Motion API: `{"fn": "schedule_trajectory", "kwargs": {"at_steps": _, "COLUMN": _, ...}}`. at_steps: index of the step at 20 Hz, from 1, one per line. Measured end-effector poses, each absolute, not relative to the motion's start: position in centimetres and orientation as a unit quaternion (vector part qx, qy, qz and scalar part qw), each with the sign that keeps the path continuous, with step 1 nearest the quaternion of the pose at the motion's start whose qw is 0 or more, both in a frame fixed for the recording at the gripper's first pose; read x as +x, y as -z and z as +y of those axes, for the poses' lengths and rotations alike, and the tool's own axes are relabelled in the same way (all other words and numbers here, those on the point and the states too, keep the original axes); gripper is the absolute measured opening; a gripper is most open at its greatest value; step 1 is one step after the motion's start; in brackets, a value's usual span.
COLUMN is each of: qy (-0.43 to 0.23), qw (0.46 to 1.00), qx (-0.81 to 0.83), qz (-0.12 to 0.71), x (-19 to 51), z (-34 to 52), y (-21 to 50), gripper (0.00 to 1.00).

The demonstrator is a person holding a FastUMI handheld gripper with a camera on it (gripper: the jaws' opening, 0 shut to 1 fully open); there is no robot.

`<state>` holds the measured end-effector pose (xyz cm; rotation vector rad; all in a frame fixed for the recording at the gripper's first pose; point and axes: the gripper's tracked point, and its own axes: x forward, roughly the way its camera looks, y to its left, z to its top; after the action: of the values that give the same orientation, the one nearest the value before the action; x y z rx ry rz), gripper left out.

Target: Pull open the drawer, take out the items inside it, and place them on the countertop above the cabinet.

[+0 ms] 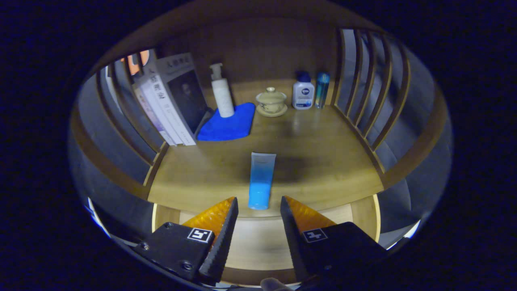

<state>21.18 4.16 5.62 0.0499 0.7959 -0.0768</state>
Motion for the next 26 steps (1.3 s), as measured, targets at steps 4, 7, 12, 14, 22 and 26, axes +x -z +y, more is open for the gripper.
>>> {"fn": "schedule_trajectory", "kwargs": {"at_steps": 4, "qy": 0.016, "qw": 0.947, "qx": 0.031, "qz": 0.320, "x": 17.1, "z": 5.6, "y": -6.0, "gripper": 0.79}}
{"fn": "schedule_trajectory", "kwargs": {"at_steps": 7, "qy": 0.003, "qw": 0.963, "qx": 0.038, "qz": 0.268, "x": 14.1, "z": 5.7, "y": -6.1, "gripper": 0.79}}
{"fn": "schedule_trajectory", "kwargs": {"at_steps": 12, "qy": -0.030, "qw": 0.990, "qx": 0.018, "qz": 0.134, "x": 9.0, "z": 6.1, "y": -8.5, "gripper": 0.84}}
{"fn": "schedule_trajectory", "kwargs": {"at_steps": 14, "qy": -0.024, "qw": 0.996, "qx": 0.009, "qz": 0.089, "x": 6.5, "z": 5.4, "y": -9.4, "gripper": 0.96}}
{"fn": "schedule_trajectory", "kwargs": {"at_steps": 22, "qy": -0.003, "qw": 1.000, "qx": -0.001, "qz": -0.006, "x": 0.7, "z": 4.9, "y": -8.0, "gripper": 1.00}}
{"fn": "schedule_trajectory", "kwargs": {"at_steps": 26, "qy": 0.013, "qw": 1.000, "qx": -0.008, "qz": -0.009, "x": -0.8, "z": 4.3, "y": -5.2, "gripper": 1.00}}
